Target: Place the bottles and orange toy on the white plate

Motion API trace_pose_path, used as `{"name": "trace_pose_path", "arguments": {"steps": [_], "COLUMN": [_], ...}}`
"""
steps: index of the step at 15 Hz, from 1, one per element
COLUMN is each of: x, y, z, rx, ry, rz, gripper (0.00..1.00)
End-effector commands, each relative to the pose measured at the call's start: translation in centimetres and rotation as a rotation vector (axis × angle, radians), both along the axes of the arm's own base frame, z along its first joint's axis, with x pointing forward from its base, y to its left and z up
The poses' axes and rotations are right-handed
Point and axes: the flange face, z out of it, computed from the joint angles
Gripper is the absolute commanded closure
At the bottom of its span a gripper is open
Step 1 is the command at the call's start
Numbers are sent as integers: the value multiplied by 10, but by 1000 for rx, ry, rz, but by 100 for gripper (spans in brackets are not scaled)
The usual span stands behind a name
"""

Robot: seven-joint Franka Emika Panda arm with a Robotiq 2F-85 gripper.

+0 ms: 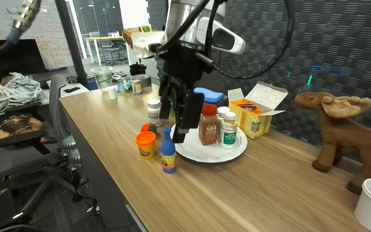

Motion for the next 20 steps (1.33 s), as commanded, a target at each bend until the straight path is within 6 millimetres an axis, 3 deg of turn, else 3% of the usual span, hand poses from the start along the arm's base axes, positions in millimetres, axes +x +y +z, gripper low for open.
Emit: {"name": "trace_pose_path", "arguments": {"steps": [1,5,6,7,15,17,20], "x": [-8,-8,-8,-8,-6,-6,-8], "y": [4,6,6,6,11,13,15], "z": [3,-2,-3,-3,-4,-5,-2], "rx": [23,22,23,22,5,2,-7], "ry": [-23,-8,-7,-6,-20,-25,-29], "rz": [-16,-11,-11,-10,4,7,15], "gripper": [0,0,10,27,89,95,95]}}
